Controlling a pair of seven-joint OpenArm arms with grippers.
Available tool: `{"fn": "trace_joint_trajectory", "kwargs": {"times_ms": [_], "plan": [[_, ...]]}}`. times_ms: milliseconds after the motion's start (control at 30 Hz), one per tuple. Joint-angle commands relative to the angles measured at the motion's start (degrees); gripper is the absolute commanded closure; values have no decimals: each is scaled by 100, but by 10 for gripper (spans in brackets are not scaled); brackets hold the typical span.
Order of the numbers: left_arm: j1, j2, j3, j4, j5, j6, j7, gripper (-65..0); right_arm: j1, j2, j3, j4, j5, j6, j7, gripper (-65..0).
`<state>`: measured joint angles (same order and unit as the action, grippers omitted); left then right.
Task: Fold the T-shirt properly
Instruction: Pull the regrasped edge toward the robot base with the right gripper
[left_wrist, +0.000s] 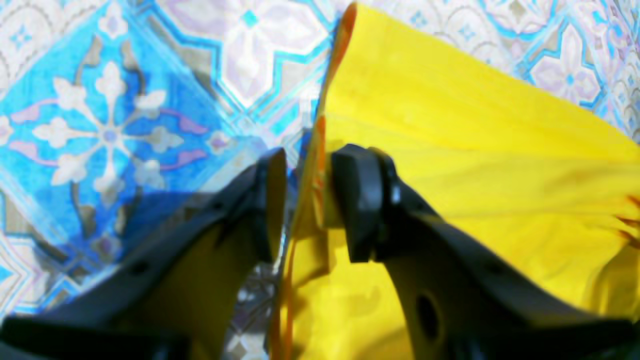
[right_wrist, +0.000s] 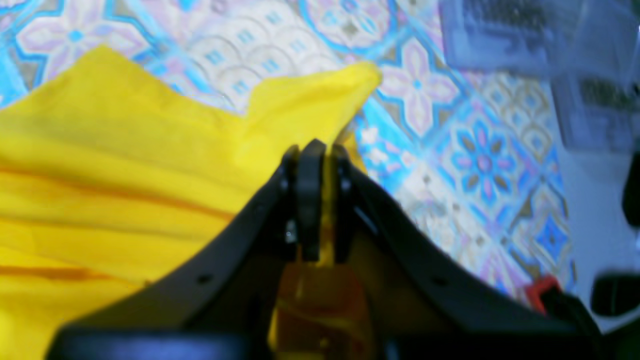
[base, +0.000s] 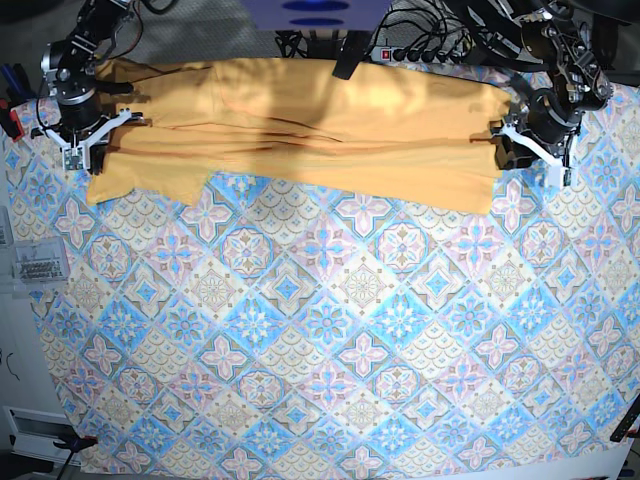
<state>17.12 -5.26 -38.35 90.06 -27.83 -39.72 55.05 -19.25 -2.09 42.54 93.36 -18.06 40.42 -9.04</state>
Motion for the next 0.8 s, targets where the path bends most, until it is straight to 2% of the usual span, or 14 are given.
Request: {"fn": "trace_joint_trajectory", "kwargs": {"times_ms": [0,367,667,767], "plan": [[-20,-68,-20,97,-78,-28,-102,-191,-14,55,84,110,70,-42,143,-27],[-99,-68,-20,97,-69,-28,-102,-191,-454,-15,453,259,70,-42,143,-27],[-99,-68,-20,97,-69,-28,-102,-191,-638,-33,409,75,17,-42,91,-31],[-99,-68,-29,97,-69,-28,-102,-191,-612,-33,400,-224,-299,-42,135,-51]]}}
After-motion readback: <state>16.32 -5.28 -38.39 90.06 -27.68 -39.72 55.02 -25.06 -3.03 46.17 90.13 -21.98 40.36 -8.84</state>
